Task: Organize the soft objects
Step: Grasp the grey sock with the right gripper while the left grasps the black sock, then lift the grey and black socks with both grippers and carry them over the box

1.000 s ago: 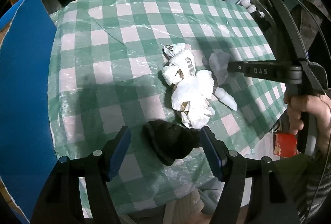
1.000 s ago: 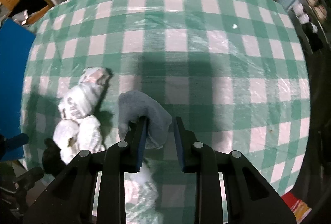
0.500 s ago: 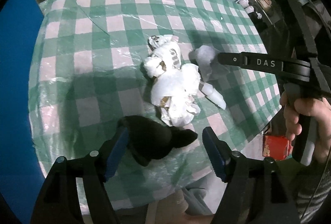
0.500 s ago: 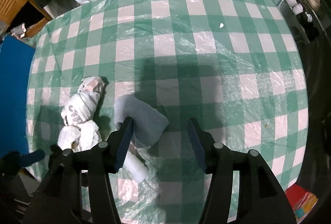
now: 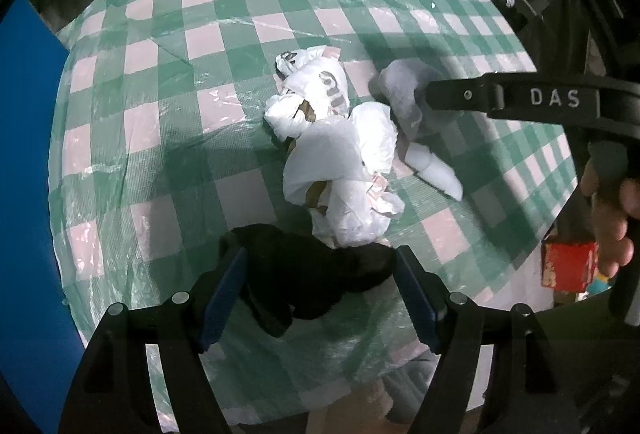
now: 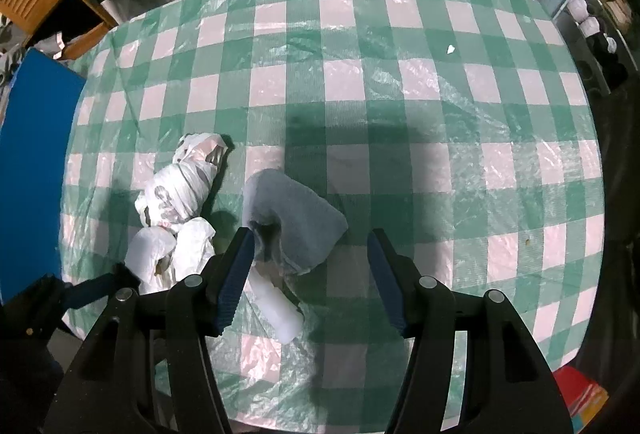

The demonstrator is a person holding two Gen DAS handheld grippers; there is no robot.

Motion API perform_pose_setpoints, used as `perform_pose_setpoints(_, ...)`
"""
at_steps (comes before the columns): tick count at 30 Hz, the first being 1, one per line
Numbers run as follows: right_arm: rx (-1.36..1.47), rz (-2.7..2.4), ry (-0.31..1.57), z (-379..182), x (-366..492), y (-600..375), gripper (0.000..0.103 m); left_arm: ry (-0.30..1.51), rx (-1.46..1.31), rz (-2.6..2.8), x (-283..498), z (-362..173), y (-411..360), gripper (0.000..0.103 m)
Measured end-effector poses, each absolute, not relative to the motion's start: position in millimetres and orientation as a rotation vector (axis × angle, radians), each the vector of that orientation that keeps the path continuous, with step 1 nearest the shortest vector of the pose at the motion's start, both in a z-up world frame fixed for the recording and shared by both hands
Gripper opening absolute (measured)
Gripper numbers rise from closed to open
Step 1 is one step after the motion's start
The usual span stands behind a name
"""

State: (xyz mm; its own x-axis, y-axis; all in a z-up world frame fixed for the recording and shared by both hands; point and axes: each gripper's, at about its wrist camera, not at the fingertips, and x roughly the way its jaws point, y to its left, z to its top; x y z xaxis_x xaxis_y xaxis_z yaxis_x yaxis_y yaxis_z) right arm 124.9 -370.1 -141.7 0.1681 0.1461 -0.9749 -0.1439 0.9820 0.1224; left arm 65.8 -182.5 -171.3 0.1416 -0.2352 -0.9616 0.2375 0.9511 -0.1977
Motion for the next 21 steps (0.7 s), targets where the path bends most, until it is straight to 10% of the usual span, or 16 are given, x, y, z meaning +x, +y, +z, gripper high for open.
perform_pose_setpoints(21,-0.034,0.239,1.393,-158,136,-341,0.067,1.326,0.017,-0.319,92,-183,-160,0.055)
